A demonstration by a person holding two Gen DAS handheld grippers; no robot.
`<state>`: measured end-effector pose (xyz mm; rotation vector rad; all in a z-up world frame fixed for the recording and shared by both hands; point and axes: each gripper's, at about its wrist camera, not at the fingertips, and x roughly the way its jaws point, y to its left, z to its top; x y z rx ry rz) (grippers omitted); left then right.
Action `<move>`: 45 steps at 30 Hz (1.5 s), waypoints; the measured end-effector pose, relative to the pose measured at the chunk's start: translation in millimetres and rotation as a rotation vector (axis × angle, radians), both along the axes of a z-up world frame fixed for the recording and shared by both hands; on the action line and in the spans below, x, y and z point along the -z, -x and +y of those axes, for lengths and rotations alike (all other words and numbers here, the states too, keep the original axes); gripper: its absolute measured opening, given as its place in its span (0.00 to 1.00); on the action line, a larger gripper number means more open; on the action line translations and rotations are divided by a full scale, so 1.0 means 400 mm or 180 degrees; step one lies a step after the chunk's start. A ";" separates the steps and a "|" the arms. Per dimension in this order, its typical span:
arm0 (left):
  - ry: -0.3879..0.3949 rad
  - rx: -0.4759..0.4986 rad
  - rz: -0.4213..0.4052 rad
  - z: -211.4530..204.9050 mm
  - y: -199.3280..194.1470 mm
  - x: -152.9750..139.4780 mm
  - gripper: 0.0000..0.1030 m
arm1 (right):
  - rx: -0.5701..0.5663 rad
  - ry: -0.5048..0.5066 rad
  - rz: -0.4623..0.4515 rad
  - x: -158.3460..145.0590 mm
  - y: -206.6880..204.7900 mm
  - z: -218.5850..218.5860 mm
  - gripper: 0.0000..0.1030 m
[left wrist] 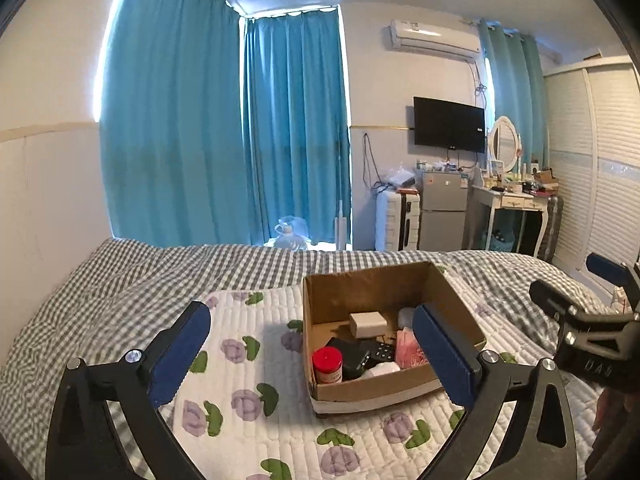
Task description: Organize rigid objects
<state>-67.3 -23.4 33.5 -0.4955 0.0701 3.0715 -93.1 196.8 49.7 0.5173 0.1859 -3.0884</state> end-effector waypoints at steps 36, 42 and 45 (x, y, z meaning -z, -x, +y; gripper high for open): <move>-0.0060 0.0060 -0.0248 0.004 -0.006 0.082 1.00 | -0.0086 0.0085 -0.0095 0.091 -0.009 -0.005 1.00; -0.0075 0.0095 -0.0270 0.005 -0.007 0.084 1.00 | -0.0070 0.0102 -0.0118 0.092 -0.007 -0.004 1.00; -0.0083 0.0086 -0.0276 0.002 -0.005 0.084 1.00 | -0.0069 0.0089 -0.0126 0.094 -0.005 -0.007 1.00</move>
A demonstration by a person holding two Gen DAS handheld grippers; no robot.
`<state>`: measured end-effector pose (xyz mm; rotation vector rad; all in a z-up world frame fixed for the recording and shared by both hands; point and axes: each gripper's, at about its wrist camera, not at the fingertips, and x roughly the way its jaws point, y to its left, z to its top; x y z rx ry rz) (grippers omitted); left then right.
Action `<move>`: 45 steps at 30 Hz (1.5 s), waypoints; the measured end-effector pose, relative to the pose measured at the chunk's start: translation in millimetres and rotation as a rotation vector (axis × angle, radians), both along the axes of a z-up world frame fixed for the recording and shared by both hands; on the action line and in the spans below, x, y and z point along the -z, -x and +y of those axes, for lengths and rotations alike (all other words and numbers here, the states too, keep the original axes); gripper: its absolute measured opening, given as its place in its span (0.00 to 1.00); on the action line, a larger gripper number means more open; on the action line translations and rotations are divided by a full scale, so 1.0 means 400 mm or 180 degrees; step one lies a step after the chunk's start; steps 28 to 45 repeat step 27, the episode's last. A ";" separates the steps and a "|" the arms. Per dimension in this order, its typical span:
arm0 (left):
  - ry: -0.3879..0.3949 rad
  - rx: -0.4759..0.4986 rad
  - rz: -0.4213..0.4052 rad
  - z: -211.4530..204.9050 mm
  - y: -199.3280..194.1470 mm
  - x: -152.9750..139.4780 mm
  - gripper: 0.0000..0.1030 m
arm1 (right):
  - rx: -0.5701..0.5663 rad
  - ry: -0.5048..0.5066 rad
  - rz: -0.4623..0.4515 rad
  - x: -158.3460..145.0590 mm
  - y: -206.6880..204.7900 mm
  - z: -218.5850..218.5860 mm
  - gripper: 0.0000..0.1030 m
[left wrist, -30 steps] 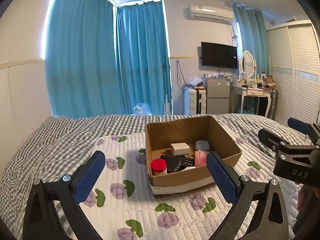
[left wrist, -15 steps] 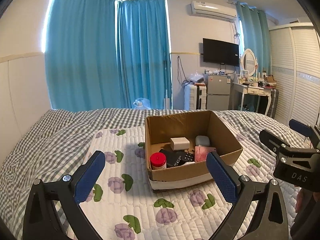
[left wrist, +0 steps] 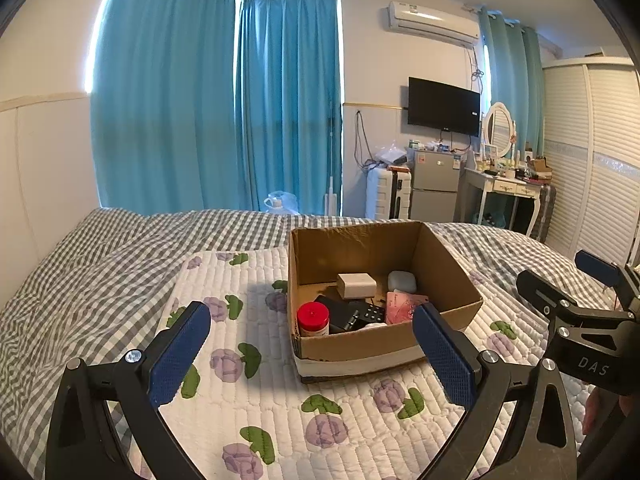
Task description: Organize rigid objects
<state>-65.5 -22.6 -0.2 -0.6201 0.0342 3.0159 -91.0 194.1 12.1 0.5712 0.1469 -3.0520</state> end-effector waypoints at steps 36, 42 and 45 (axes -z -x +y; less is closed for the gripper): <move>0.0029 -0.0022 -0.0026 0.002 0.003 0.008 1.00 | 0.0006 -0.0011 -0.0076 0.017 0.004 0.000 1.00; 0.0029 -0.0022 -0.0026 0.002 0.003 0.008 1.00 | 0.0006 -0.0011 -0.0076 0.017 0.004 0.000 1.00; 0.0029 -0.0022 -0.0026 0.002 0.003 0.008 1.00 | 0.0006 -0.0011 -0.0076 0.017 0.004 0.000 1.00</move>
